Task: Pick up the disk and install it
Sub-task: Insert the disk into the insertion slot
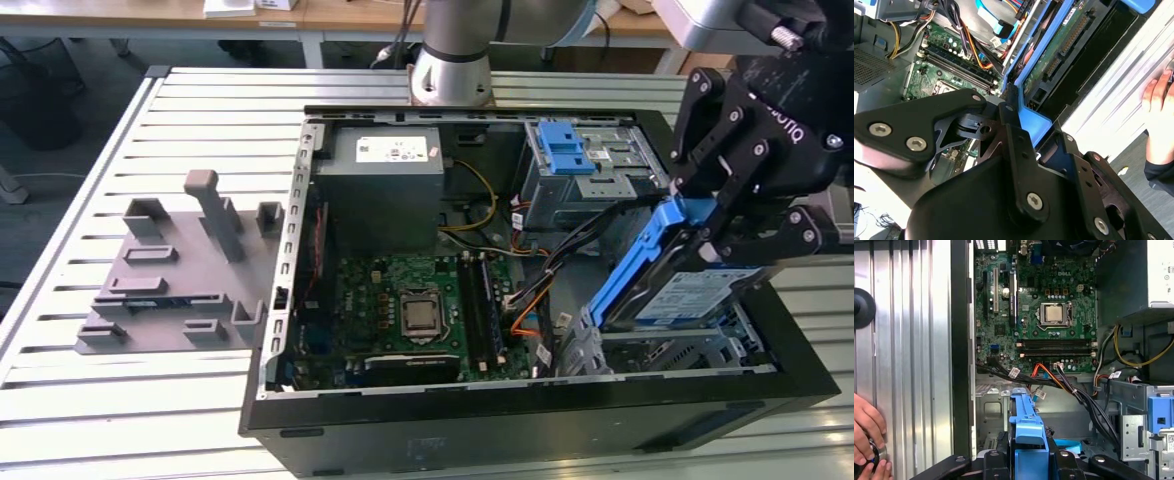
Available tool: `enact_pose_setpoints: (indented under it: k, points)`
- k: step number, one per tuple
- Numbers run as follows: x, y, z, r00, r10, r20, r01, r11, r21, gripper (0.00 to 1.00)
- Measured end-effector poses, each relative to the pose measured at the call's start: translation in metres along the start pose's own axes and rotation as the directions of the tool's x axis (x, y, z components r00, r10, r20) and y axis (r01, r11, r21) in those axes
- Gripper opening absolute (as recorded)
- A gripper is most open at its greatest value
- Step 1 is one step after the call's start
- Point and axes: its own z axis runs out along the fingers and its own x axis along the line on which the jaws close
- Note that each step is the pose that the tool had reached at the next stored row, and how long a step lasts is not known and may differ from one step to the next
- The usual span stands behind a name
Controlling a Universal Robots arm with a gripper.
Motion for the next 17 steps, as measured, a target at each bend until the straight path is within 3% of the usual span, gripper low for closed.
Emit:
enact_pose_setpoints:
  k: [17]
  points:
    - [0.0004, -0.0002, 0.0117, 1.0000, 0.000, 0.0000, 0.000, 1.0000, 0.0000, 0.37]
